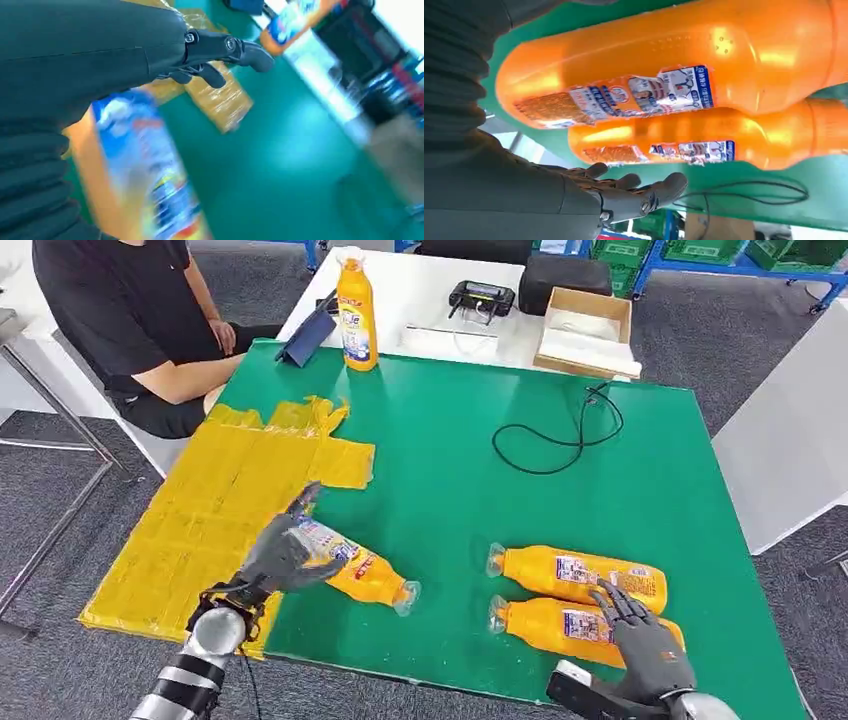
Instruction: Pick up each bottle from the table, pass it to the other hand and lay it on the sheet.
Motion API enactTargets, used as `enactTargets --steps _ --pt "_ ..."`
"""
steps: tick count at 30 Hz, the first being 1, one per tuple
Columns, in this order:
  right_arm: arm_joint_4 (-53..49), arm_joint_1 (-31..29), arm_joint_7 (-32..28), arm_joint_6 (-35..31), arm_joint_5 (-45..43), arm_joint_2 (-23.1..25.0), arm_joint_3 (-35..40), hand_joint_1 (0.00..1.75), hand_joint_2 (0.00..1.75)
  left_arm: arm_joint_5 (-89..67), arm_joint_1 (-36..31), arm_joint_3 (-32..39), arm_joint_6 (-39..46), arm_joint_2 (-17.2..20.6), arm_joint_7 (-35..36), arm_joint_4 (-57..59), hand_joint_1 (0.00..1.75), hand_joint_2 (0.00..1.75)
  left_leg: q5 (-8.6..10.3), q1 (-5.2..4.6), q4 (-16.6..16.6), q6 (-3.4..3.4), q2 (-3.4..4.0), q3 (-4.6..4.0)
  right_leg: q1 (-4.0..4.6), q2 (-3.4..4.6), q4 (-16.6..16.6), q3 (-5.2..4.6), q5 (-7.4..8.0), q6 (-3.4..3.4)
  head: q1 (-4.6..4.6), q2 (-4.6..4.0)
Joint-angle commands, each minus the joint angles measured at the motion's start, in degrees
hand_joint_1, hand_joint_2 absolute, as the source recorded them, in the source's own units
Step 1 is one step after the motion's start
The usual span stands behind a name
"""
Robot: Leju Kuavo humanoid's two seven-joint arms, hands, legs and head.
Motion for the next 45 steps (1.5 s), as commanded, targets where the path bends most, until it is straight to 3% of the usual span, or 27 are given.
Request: enactTargets --steps 1,10,19,25,38,41,42,43,44,45 --pt "12.0 -8.7 0.2 1.3 3.5 7.5 0.6 0.00 1.75 5.7 2.0 9.2 -3.2 -4.4 0.8 -7.3 0.00 0.00 -0.09 0.09 0.0 -0.12 0.21 0.09 0.08 0.32 -0.1 0.06 -0.01 -0.12 0.00 0.00" --pt "13.2 -8.7 -0.8 3.1 2.7 7.5 1.6 0.00 1.75 6.0 1.4 9.3 -2.9 -4.4 0.4 -6.8 0.00 0.00 -0.14 0.11 0.0 -0.19 0.14 0.03 0.08 0.39 -0.1 -0.06 -0.14 -0.24 0.02 0.00" --pt "6.4 -1.5 1.0 1.6 2.1 0.4 3.9 0.00 1.75 6.4 2.1 11.7 -2.4 -4.0 0.1 -5.4 0.00 0.00 -0.17 0.06 0.0 -0.19 -0.05 -0.05 0.03 0.21 0.0 -0.08 -0.24 -0.22 0.00 0.00" --pt "4.2 1.5 2.6 0.5 1.5 -1.8 3.0 0.00 1.75 6.5 2.5 11.8 -2.5 -4.2 0.0 -5.0 0.00 0.00 -0.09 0.01 0.0 -0.12 -0.07 -0.22 -0.01 0.12 0.0 -0.27 -0.17 -0.15 -0.02 0.00" --pt "6.0 1.7 4.4 0.3 2.2 -2.0 2.7 0.00 1.75 7.0 2.1 11.4 -3.2 -3.9 0.1 -4.7 0.00 0.00 -0.09 0.05 0.0 -0.14 0.00 -0.23 0.03 0.18 0.0 -0.29 -0.14 -0.16 0.02 0.00" --pt "9.4 1.7 5.7 3.7 0.2 -4.0 2.6 0.00 1.75 7.4 0.4 10.8 -3.8 -3.6 0.3 -3.0 0.00 0.00 -0.05 0.05 0.0 -0.11 -0.05 -0.27 0.04 0.10 -0.1 -0.32 -0.11 -0.13 0.02 0.00" --pt "10.5 1.7 5.8 4.3 0.4 -4.7 3.1 1.55 1.75 7.4 -0.2 10.5 -3.9 -3.6 0.4 -2.3 0.00 0.00 -0.11 0.08 0.0 -0.17 -0.09 -0.15 0.05 0.13 -0.1 -0.17 -0.18 -0.19 0.02 0.00" --pt "12.4 1.9 6.8 5.8 0.7 -5.5 3.7 1.75 1.75 7.5 -1.1 10.2 -4.1 -3.5 0.5 -1.4 0.00 0.00 -0.05 0.04 0.0 -0.11 -0.12 -0.25 0.03 0.04 -0.1 -0.33 -0.13 -0.13 0.00 0.00" --pt "13.0 2.3 6.6 5.6 0.7 -5.7 3.9 1.75 1.75 7.6 -1.5 10.0 -4.1 -3.6 0.5 -1.1 0.00 0.00 -0.10 0.08 0.0 -0.17 -0.18 -0.11 0.05 0.06 -0.1 -0.16 -0.19 -0.20 0.00 0.00" --pt "14.4 2.3 6.5 5.7 0.7 -6.0 4.5 1.75 1.75 7.7 -2.2 9.7 -4.1 -3.5 0.5 -0.3 0.00 0.00 -0.09 0.09 0.0 -0.14 -0.20 -0.16 0.07 -0.01 -0.1 -0.66 -0.21 -0.18 0.02 0.00"
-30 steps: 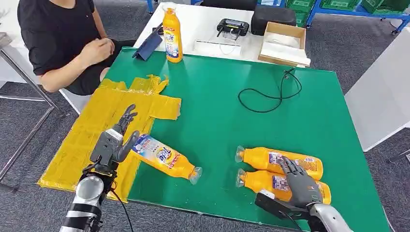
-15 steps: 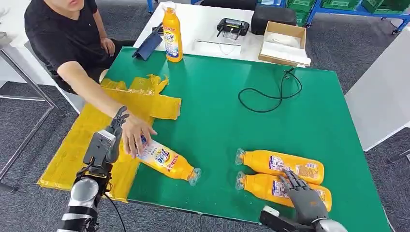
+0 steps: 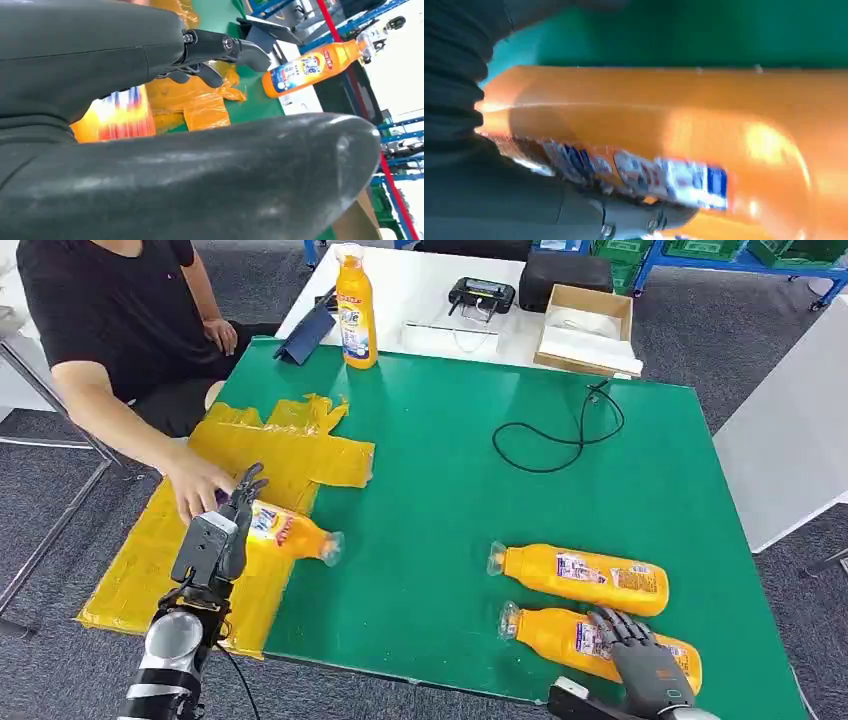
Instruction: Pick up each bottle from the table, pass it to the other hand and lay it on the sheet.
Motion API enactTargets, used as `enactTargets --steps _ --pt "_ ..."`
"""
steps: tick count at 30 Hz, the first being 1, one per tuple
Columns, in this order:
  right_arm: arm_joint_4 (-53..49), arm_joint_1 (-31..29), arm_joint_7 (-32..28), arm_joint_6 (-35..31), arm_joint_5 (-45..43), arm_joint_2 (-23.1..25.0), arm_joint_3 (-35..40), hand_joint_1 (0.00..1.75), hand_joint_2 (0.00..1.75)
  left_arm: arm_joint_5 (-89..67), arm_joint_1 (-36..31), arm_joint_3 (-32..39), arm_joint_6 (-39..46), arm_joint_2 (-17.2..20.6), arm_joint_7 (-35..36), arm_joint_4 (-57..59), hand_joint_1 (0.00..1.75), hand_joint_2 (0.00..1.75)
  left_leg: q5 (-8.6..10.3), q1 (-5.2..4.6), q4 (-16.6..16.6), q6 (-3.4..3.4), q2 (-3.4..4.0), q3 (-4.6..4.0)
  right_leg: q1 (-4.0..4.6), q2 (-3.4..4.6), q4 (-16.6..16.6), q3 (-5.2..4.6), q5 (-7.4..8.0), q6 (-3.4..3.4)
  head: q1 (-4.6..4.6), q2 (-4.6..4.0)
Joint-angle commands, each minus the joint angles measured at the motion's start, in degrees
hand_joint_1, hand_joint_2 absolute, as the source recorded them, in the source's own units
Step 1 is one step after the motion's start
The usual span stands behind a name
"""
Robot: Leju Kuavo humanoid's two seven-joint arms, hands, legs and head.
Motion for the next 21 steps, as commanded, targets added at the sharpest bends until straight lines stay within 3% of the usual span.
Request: enactTargets --steps 1,19,21 --pt "11.2 0.0 1.5 3.7 -1.7 -2.6 2.9 1.75 1.75 0.8 -6.5 -1.3 -0.9 -0.1 1.2 7.3 0.00 0.00 -0.03 0.06 0.0 -0.10 -0.20 0.14 0.04 -0.08 -0.1 0.17 -0.18 -0.22 0.04 0.00" --pt "10.9 0.3 1.7 2.5 -2.4 -3.3 3.8 1.75 1.75 1.2 -6.4 -1.6 -0.7 0.2 1.1 7.6 0.00 0.00 -0.13 0.08 -0.1 -0.19 -0.26 0.42 0.05 -0.10 -0.2 0.47 -0.24 -0.24 0.00 0.00" --pt "10.9 0.3 0.2 1.3 -14.5 -3.3 4.3 1.75 1.75 4.2 -7.8 -3.2 -2.1 0.8 2.9 9.2 0.00 0.00 -0.16 0.07 -0.1 -0.15 -0.20 0.47 0.04 -0.07 -0.1 0.50 -0.25 -0.19 0.02 0.00"
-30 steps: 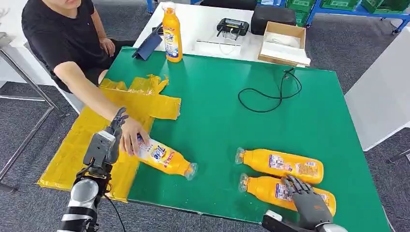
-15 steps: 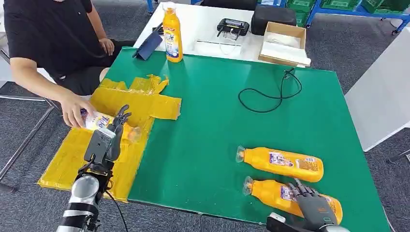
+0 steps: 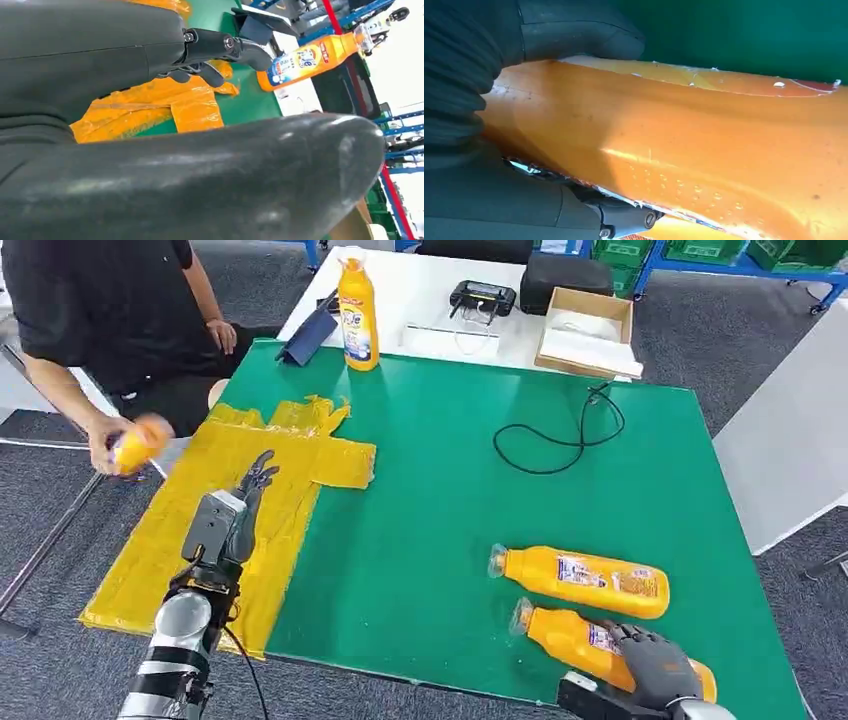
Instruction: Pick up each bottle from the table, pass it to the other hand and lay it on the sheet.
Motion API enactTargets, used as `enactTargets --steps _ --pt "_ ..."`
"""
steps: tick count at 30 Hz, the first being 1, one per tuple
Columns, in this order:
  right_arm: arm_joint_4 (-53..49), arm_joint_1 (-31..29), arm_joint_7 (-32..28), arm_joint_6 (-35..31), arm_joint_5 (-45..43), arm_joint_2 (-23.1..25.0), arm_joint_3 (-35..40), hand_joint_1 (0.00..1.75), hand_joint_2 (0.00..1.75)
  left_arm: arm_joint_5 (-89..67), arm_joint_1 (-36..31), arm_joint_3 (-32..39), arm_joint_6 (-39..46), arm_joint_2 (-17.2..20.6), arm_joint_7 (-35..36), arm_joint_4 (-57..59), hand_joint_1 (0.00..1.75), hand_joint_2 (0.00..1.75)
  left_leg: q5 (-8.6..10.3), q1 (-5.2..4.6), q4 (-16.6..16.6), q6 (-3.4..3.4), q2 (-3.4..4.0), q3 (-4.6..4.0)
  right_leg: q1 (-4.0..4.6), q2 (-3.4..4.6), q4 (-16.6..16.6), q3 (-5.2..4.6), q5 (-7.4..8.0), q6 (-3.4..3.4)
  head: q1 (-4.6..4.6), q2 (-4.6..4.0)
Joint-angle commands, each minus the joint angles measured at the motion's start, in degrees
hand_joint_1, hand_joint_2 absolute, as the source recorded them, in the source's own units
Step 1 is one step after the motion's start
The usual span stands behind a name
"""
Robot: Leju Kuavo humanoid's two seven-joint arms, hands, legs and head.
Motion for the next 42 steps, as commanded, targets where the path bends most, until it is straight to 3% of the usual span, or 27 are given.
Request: enactTargets --steps 1,4,7,10,15,16,28,38,42 --pt "5.6 1.6 -4.0 -3.7 -17.3 3.1 0.9 1.75 1.75 5.6 -3.0 -2.1 -2.5 0.7 2.6 5.9 0.00 0.00 -0.11 0.10 -0.1 -0.16 -0.24 0.32 0.07 -0.06 -0.1 0.45 -0.19 -0.13 0.02 0.00" --pt "-3.6 0.7 -11.3 -8.5 -26.4 16.4 -3.4 1.75 1.75 13.3 4.5 -1.0 -7.0 0.4 5.3 -1.2 0.00 0.00 -0.06 0.07 -0.1 -0.11 -0.25 0.41 0.04 -0.12 -0.1 0.51 -0.16 -0.07 0.00 0.00" --pt "-11.8 -0.8 -13.5 -8.2 -33.0 25.7 -3.3 1.75 1.75 20.0 9.6 -4.2 -11.3 -0.8 8.9 -6.7 0.00 0.00 -0.20 0.18 -0.2 -0.24 0.55 0.48 0.19 0.69 -0.2 1.05 0.00 -0.17 0.02 0.00" --pt "-12.0 -2.6 -13.6 -8.4 -33.6 29.4 -2.1 1.75 1.75 21.5 10.7 -10.5 -11.0 -1.6 9.9 -9.8 0.00 0.00 -0.41 0.14 0.0 -0.47 1.13 0.53 0.18 1.21 0.1 0.83 0.05 -0.29 0.04 0.00" --pt "-6.0 -5.0 -14.4 -8.0 -34.0 32.3 -0.5 1.75 1.75 22.4 10.2 -16.5 -9.9 -1.8 10.0 -11.4 0.00 0.00 -0.20 0.25 0.0 -0.44 0.70 0.20 0.24 0.89 0.2 0.52 -0.03 -0.30 0.07 0.00" --pt "-4.5 -5.4 -14.7 -8.1 -34.1 32.9 0.0 1.75 1.75 22.2 10.1 -17.1 -9.6 -2.0 9.8 -11.6 0.00 1.75 -0.17 0.26 0.0 -0.40 0.78 0.17 0.25 0.94 0.1 0.47 0.00 -0.31 0.07 0.00" --pt "3.3 -11.0 -14.1 -5.2 -30.3 32.4 7.9 1.75 1.75 19.5 9.5 -21.7 -8.8 -3.4 8.1 -14.3 0.00 1.75 -0.25 0.19 0.0 -0.47 0.72 0.26 0.19 1.01 0.1 0.65 -0.02 -0.31 0.07 0.00" --pt "3.5 -16.1 -12.9 -3.8 -27.1 31.3 16.1 1.75 1.75 20.2 9.5 -25.2 -9.6 -3.3 8.1 -13.5 0.00 1.75 -0.18 0.16 0.0 -0.39 0.77 0.10 0.17 0.98 0.1 0.47 0.07 -0.22 0.04 0.00" --pt "3.7 -17.5 -12.5 -3.5 -26.4 33.4 17.4 1.75 1.75 20.4 8.7 -25.3 -9.4 -3.5 8.3 -13.1 0.00 1.75 -0.16 0.16 0.0 -0.39 0.75 0.05 0.17 0.95 0.2 0.42 0.08 -0.22 0.07 0.00"
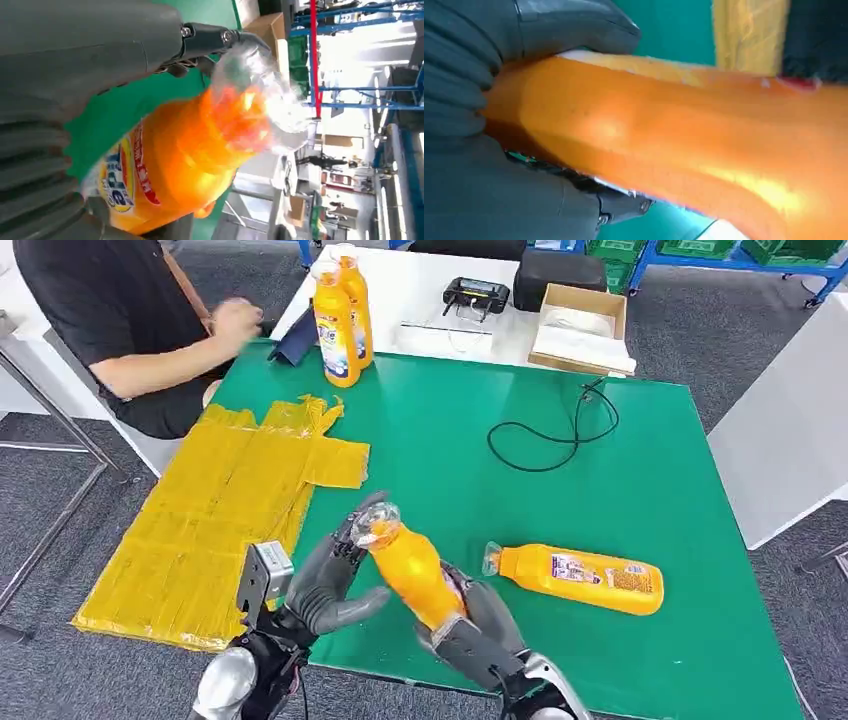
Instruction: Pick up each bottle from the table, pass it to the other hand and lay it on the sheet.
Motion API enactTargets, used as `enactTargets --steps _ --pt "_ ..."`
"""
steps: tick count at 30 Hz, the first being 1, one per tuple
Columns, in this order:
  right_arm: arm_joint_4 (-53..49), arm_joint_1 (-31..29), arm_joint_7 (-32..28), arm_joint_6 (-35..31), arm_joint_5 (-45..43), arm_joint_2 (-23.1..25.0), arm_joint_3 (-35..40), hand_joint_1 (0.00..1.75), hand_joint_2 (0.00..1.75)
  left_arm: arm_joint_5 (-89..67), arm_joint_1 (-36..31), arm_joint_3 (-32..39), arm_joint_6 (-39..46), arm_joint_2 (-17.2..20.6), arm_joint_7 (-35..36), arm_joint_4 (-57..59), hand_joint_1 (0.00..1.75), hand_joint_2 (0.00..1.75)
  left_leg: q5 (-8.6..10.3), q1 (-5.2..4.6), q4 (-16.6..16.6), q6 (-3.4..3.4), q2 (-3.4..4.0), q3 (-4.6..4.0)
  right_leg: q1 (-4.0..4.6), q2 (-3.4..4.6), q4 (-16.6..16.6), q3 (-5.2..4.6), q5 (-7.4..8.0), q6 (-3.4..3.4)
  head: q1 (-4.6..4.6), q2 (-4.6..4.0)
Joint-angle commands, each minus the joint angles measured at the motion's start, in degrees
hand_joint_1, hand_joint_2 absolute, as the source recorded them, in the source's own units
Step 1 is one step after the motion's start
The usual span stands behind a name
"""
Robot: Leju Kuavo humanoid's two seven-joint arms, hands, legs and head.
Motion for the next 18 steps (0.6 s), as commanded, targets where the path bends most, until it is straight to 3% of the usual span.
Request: enactTargets --steps 1,17,18 --pt "4.5 -6.1 0.9 0.5 1.1 1.0 6.2 1.75 1.75 0.5 -1.6 -2.4 0.0 0.5 0.4 1.8 0.00 1.75 -0.12 0.05 0.0 -0.14 0.10 0.21 0.03 0.26 0.0 0.18 -0.09 -0.14 0.02 0.00" --pt "9.1 -4.9 1.2 1.4 2.4 -0.8 8.4 1.75 1.75 7.5 -2.6 -2.3 -1.0 0.8 3.0 3.5 0.00 1.75 -0.09 0.06 -0.1 -0.14 -0.12 0.28 0.03 0.05 -0.1 0.29 -0.12 -0.13 0.02 0.00" --pt "9.6 -4.5 1.1 1.4 2.5 -1.1 8.4 1.75 1.75 8.2 -2.7 -2.1 -0.9 0.7 3.3 3.7 0.24 1.75 -0.14 0.07 0.0 -0.17 -0.11 0.34 0.04 0.10 -0.1 0.36 -0.17 -0.17 0.00 0.00"
